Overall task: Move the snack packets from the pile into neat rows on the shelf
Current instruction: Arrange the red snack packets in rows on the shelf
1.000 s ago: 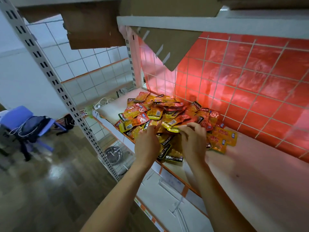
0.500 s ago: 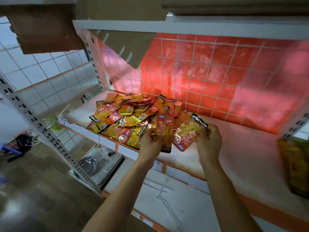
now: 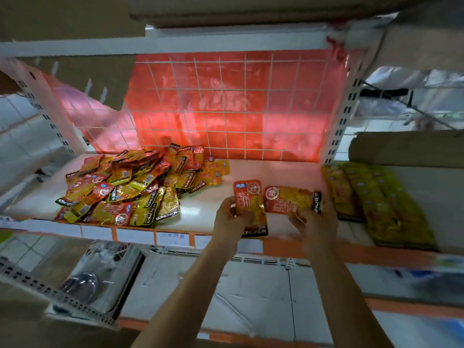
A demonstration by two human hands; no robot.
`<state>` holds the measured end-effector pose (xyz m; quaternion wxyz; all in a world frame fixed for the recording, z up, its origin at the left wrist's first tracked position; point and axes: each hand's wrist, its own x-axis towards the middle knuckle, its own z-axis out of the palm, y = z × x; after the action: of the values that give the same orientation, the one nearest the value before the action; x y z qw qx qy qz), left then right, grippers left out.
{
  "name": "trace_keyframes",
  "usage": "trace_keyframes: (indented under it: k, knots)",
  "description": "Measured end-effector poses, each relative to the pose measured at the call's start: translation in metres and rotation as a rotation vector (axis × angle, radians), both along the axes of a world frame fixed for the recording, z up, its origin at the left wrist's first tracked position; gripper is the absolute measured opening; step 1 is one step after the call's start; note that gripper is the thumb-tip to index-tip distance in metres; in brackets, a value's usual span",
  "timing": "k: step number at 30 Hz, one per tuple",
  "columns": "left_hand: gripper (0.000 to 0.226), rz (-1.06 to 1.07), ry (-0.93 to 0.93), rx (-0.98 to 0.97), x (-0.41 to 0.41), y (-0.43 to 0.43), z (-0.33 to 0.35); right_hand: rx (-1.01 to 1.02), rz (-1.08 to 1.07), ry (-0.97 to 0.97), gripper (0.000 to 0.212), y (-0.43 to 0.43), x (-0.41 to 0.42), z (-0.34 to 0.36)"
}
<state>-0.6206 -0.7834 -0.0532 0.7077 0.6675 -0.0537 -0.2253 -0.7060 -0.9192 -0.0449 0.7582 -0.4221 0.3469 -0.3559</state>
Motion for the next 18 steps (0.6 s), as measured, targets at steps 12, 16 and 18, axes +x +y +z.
trace_keyframes:
  k: [12,16,18]
  knots:
    - [0.026,-0.198,0.094,0.005,-0.118,-0.163,0.001,0.094,-0.141,-0.126,0.021,-0.109,-0.144,0.008]
    - [0.030,-0.268,0.152,-0.094,-0.182,-0.227,0.005,0.033,-0.230,-0.015,0.006,-0.168,-0.207,0.010]
    - [0.029,-0.302,0.177,-0.098,-0.208,-0.259,0.005,-0.015,-0.259,0.042,0.014,-0.198,-0.238,0.008]
